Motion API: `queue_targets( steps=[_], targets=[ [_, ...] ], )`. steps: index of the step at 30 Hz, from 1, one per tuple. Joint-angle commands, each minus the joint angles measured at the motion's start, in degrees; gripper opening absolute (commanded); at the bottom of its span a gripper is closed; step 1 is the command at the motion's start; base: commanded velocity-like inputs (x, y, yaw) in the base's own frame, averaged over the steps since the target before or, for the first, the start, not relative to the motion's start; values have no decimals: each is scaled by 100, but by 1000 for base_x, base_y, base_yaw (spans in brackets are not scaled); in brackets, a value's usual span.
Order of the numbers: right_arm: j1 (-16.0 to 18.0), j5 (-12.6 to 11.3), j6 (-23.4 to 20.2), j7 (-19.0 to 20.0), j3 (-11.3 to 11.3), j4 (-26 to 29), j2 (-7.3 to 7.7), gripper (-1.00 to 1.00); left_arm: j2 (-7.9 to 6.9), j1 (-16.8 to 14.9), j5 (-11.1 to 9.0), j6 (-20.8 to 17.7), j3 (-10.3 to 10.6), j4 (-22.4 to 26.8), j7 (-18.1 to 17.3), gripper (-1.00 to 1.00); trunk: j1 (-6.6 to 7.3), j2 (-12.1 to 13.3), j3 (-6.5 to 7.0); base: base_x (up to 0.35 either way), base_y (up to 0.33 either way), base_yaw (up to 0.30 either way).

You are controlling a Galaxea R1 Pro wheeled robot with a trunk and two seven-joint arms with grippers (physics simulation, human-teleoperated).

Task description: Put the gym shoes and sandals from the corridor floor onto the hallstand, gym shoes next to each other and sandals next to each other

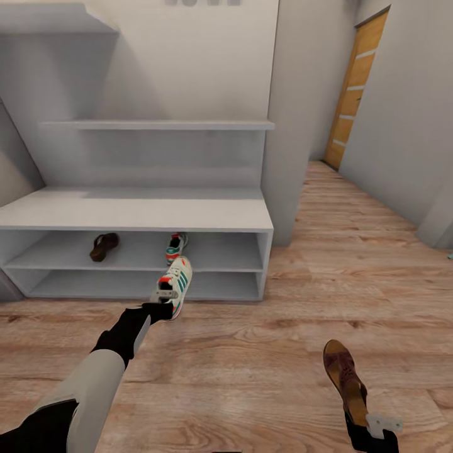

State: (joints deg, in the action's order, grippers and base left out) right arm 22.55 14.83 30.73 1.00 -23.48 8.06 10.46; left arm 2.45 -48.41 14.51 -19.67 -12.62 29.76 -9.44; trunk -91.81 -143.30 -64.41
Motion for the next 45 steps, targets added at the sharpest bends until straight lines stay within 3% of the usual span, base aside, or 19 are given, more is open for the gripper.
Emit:
queue_targets(
  steps=[1, 28, 36, 45],
  targets=[
    [4, 47, 21, 18, -51, -6, 0, -100, 9, -2, 61, -26, -48, 13, -49, -100, -1, -2, -5, 201, 0, 0],
    [4, 48, 20, 18, -43, -14, 0, -100, -5, 7, 75, 177, -61, 12, -26, -100, -1, -2, -5, 149, -73, 0],
    [4, 52, 14, 14, -42, -14, -1, -100, 5, 7, 51, 182, -64, 6, 299, -100, -1, -2, -5, 143, -1, 0],
    [4, 52, 12, 19, -42, -21, -2, -100, 9, 10, 42, 196, -65, 11, 353, -100, -1, -2, -5, 172, 0, 0]
  ],
)
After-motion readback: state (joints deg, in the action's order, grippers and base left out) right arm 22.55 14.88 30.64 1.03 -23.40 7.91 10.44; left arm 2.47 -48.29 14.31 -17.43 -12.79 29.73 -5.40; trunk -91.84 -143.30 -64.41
